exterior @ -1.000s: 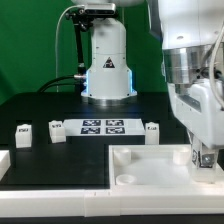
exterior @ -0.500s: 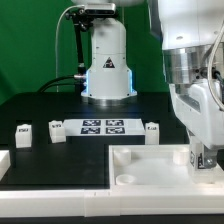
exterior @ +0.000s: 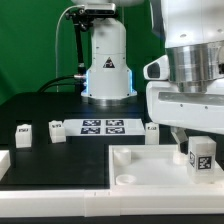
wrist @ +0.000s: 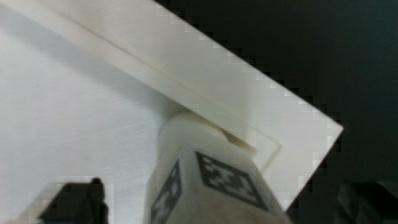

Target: Assemble one leg

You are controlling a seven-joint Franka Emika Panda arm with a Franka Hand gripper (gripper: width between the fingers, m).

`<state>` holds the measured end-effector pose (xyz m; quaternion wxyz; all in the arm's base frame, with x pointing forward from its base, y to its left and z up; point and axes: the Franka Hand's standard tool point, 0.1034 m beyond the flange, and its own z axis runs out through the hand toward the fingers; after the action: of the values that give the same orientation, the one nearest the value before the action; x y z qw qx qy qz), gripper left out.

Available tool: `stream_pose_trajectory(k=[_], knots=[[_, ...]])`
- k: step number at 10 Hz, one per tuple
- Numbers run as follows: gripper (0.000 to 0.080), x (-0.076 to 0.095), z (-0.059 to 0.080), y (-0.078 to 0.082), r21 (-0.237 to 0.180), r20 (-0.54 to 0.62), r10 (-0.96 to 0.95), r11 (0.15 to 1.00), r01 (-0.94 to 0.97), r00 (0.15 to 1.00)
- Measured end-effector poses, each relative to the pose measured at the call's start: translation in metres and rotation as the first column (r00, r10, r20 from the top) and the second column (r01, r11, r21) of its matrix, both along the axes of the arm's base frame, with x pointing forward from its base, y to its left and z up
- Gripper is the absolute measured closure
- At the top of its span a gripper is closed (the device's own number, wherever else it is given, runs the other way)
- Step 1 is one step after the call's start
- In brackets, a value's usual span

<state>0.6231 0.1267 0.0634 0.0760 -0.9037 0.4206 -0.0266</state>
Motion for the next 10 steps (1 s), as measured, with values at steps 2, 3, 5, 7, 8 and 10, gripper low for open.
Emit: stream_pose_trajectory(k=[2, 3, 5, 7, 8, 10], knots=[[0.0150, 0.0026, 0.0015, -0.0029, -0.036, 0.028, 0.242, 0.970, -0.241, 0.970], [0.0150, 0.0027, 0.0015, -0.0033, -0.055, 0.033, 0.336, 0.941, -0.334, 0.941], [0.0150, 0.0037, 0.0026, -0.0023, -0.107, 0.032, 0.512, 0.855, -0.507, 0.858], [0.0150, 0.0041, 0.0026, -0.0037, -0.165, 0.008, 0.714, 0.691, -0.703, 0.700], [0.0150, 0.0048, 0.0022, -0.0083, -0.186, -0.006, 0.810, 0.576, -0.796, 0.587], [0.0150, 0.0048, 0.0021, -0.0082, -0.185, -0.005, 0.805, 0.582, -0.792, 0.593]])
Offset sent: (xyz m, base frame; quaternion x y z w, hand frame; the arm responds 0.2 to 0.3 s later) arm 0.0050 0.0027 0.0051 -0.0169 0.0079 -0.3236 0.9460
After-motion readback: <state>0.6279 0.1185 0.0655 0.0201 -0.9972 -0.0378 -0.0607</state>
